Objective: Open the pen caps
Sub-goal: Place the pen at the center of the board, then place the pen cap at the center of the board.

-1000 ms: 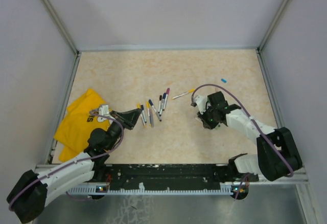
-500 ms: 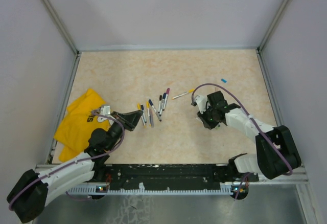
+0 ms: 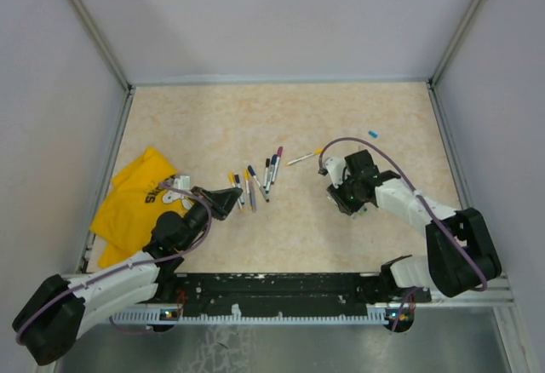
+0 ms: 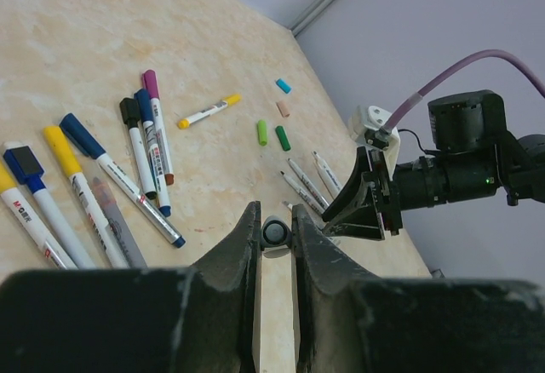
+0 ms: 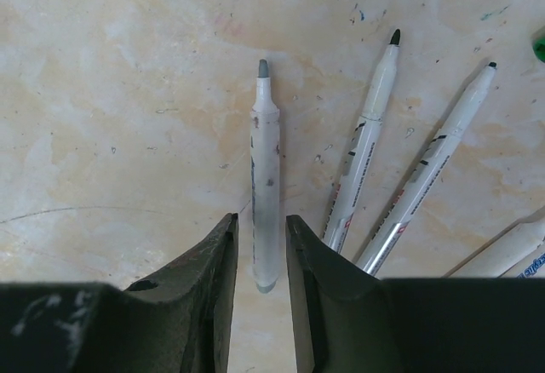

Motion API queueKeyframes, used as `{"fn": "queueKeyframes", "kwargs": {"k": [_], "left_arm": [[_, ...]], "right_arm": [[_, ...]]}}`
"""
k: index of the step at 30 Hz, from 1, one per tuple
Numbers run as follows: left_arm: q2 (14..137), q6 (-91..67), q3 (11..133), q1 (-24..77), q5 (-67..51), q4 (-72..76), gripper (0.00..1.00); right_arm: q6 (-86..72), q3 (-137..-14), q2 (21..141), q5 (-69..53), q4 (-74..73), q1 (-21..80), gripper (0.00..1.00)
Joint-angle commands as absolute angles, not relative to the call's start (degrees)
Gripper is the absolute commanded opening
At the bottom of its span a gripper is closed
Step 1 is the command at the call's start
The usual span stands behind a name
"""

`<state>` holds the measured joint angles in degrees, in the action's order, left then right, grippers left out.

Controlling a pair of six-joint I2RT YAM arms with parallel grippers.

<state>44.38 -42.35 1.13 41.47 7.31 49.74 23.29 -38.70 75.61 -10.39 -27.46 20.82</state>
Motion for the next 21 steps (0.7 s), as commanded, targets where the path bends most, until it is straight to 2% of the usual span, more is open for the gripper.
{"fn": "queueKeyframes", "kwargs": {"k": [1,21], "left_arm": [[45.2,-42.7,2.0,41.3,5.4,51.8,0.00],[57.2,-43.2,7.1,41.3,-5.0,55.8,0.00]], "right_arm": [[22.9,-41.2,75.3,-10.1,-27.1,20.3,0.29],[24.8,-43.9,70.1,-9.3,-28.9,20.3,0.37]]}}
